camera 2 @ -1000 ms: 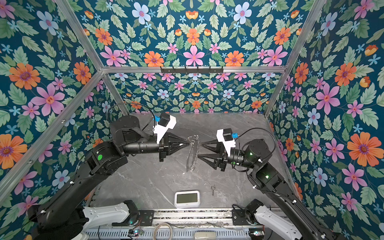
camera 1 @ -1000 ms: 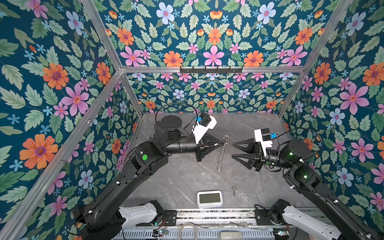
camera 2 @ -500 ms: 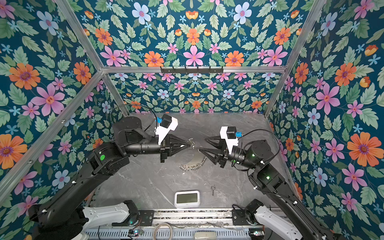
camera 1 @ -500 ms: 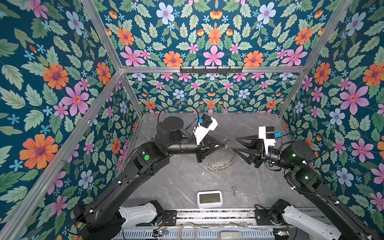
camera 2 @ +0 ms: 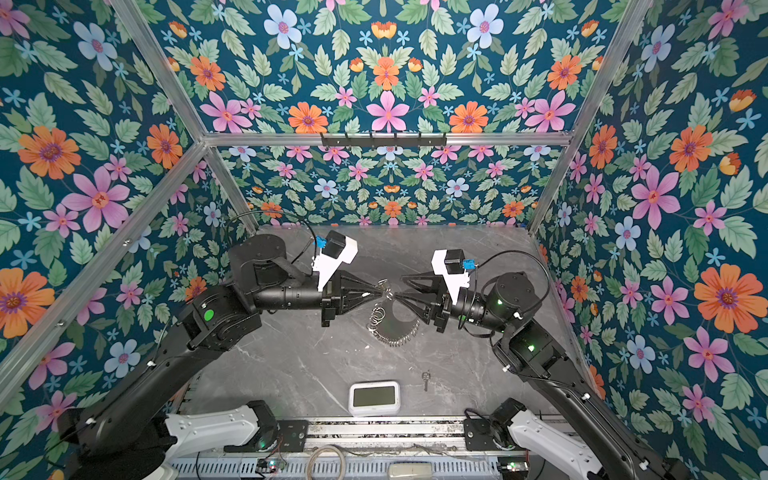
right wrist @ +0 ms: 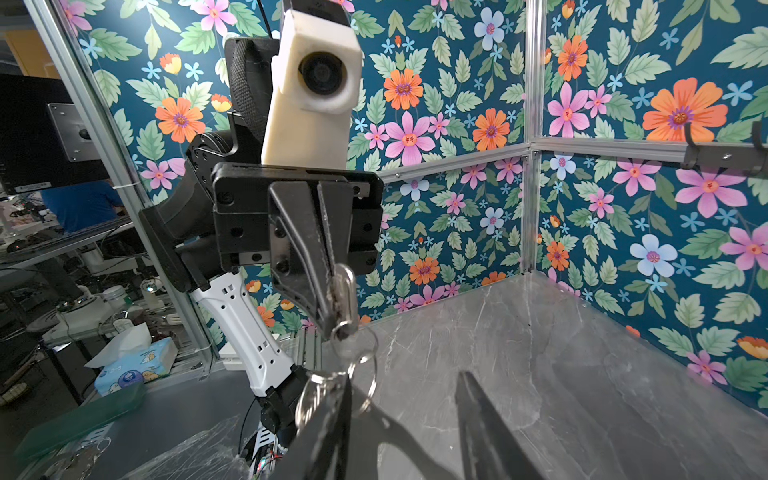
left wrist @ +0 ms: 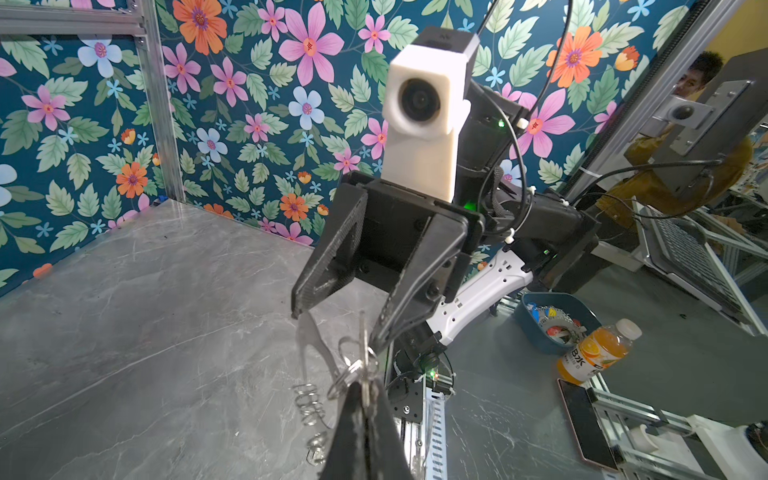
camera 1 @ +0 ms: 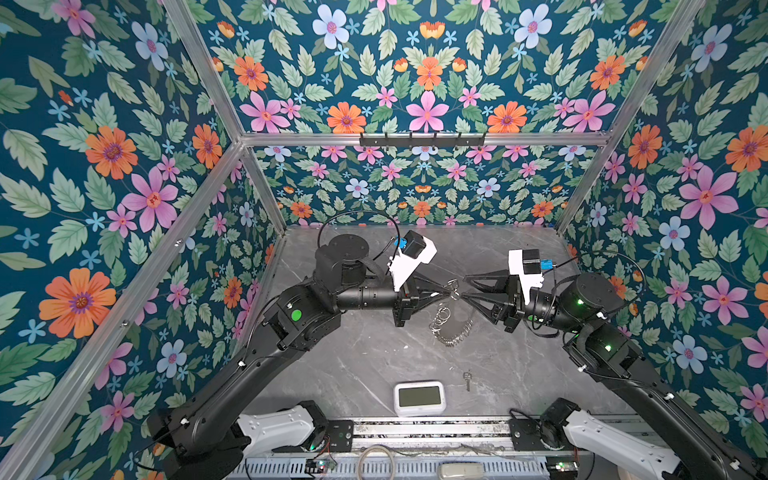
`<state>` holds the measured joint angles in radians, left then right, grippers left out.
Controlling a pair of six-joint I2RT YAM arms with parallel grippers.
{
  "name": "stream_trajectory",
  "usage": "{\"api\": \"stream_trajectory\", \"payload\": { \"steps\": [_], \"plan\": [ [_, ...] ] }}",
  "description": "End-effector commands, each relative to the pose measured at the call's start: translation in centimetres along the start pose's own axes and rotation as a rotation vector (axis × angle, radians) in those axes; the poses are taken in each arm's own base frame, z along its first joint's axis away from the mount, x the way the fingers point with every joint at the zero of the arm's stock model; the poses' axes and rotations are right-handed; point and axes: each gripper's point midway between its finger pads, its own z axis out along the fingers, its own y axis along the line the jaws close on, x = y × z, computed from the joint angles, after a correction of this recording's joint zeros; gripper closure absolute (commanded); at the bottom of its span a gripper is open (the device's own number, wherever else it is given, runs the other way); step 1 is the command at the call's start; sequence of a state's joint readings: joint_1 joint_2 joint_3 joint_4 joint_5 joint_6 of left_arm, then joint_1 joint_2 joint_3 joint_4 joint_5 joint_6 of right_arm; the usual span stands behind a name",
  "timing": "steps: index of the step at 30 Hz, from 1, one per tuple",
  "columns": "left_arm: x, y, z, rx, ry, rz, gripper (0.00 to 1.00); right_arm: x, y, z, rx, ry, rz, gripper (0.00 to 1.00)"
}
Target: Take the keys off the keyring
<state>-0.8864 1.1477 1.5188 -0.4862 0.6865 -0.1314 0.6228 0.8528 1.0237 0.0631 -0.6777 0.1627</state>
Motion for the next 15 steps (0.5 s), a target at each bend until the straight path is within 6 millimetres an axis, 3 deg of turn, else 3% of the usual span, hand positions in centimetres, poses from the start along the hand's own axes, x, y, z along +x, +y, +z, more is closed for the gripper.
{"api": "stream_trajectory", "payload": {
  "steps": [1, 15],
  "plan": [
    [-1.21, -0.73, -0.17, 0.033, -0.045, 0.038, 1.0, 0.11, 0.74, 0.19, -0.045, 0.015, -0.017, 0.57],
    [-1.25, -0.73, -0.24, 0.031, -0.047, 0.036, 1.0, -0.19, 0.89, 0.14, -0.027, 0.01, -0.027, 0.55]
  ]
}}
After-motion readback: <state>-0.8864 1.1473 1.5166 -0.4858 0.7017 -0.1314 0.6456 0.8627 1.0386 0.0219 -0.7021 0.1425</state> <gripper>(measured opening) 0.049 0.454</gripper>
